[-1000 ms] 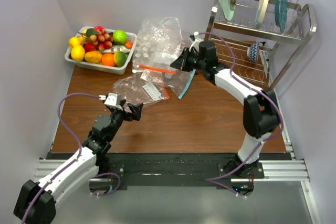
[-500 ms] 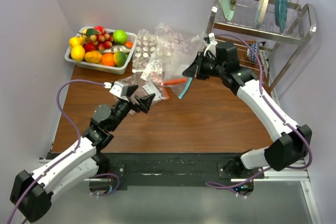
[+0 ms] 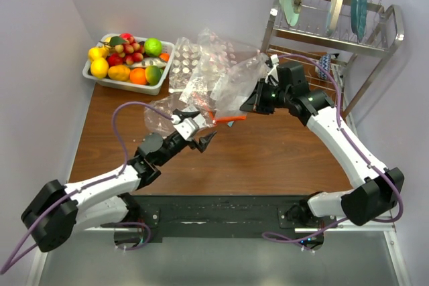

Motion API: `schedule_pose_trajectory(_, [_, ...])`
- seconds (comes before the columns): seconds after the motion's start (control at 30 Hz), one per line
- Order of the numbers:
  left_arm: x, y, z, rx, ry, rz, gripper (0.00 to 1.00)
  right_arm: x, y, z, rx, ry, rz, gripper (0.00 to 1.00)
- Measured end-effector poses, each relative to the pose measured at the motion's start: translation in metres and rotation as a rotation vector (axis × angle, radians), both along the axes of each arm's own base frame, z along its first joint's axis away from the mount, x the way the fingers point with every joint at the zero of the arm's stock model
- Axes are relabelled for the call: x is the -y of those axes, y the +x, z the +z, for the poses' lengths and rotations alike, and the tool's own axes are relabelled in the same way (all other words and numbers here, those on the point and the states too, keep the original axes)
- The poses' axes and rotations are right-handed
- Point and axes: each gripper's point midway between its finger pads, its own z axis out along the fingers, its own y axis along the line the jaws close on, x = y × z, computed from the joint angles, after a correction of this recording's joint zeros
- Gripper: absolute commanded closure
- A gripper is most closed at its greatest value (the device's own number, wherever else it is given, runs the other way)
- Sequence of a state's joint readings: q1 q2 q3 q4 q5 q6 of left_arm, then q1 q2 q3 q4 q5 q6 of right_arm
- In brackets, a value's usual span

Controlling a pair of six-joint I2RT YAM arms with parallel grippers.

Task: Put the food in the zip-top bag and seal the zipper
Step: Pick up the zipper food storage bag at the center of the board.

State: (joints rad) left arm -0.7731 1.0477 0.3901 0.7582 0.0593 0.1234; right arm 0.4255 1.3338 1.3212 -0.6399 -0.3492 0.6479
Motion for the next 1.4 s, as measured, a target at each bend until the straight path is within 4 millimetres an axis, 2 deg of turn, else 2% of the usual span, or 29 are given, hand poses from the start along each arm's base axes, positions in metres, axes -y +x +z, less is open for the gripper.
schedule_pose_trajectory(0.2, [0.015, 0.007, -0.022, 0.08, 0.142, -0.008, 0.19, -0.001, -0.001, 0.001, -0.034, 0.024, -0.028, 0.99])
schedule_pose_trajectory(0.37, [0.027, 0.007, -0.028, 0.155, 0.203, -0.006, 0.21, -0.002, -0.001, 0.001, -0.05, 0.038, -0.042, 0.99])
schedule_pose_trajectory(0.57, [0.038, 0.018, -0.026, 0.206, 0.228, 0.035, 0.32, -0.003, -0.002, 0.002, -0.06, 0.049, -0.046, 0.99])
schedule_pose_trajectory(0.73, [0.045, 0.031, -0.021, 0.232, 0.232, 0.076, 0.54, -0.004, -0.002, 0.002, -0.065, 0.053, -0.05, 0.99])
schedule_pose_trajectory(0.93, [0.059, 0.042, -0.016, 0.25, 0.242, 0.082, 0.65, -0.004, -0.002, 0.003, -0.07, 0.058, -0.055, 0.99])
schedule_pose_trajectory(1.0, [0.063, 0.044, -0.017, 0.25, 0.243, 0.08, 0.62, -0.004, -0.002, 0.003, -0.073, 0.06, -0.057, 0.99])
schedule_pose_trajectory(1.03, [0.064, 0.044, -0.018, 0.249, 0.245, 0.078, 0.58, -0.004, -0.002, 0.003, -0.075, 0.062, -0.059, 0.99])
schedule_pose_trajectory(1.07, [0.065, 0.044, -0.019, 0.248, 0.247, 0.076, 0.48, -0.004, -0.002, 0.003, -0.076, 0.063, -0.06, 0.99])
schedule_pose_trajectory(1.1, [0.067, 0.044, -0.021, 0.247, 0.25, 0.073, 0.44, -0.004, -0.002, 0.003, -0.077, 0.064, -0.062, 0.99])
schedule_pose_trajectory(1.17, [0.069, 0.043, -0.022, 0.255, 0.252, 0.073, 0.41, -0.004, -0.002, 0.004, -0.079, 0.067, -0.064, 0.99])
schedule_pose_trajectory(1.23, [0.071, 0.041, -0.021, 0.27, 0.253, 0.08, 0.44, -0.005, -0.002, 0.004, -0.08, 0.069, -0.066, 0.99])
schedule_pose_trajectory(1.4, [0.07, 0.039, -0.015, 0.313, 0.246, 0.134, 0.58, -0.005, -0.002, 0.005, -0.083, 0.073, -0.069, 0.99])
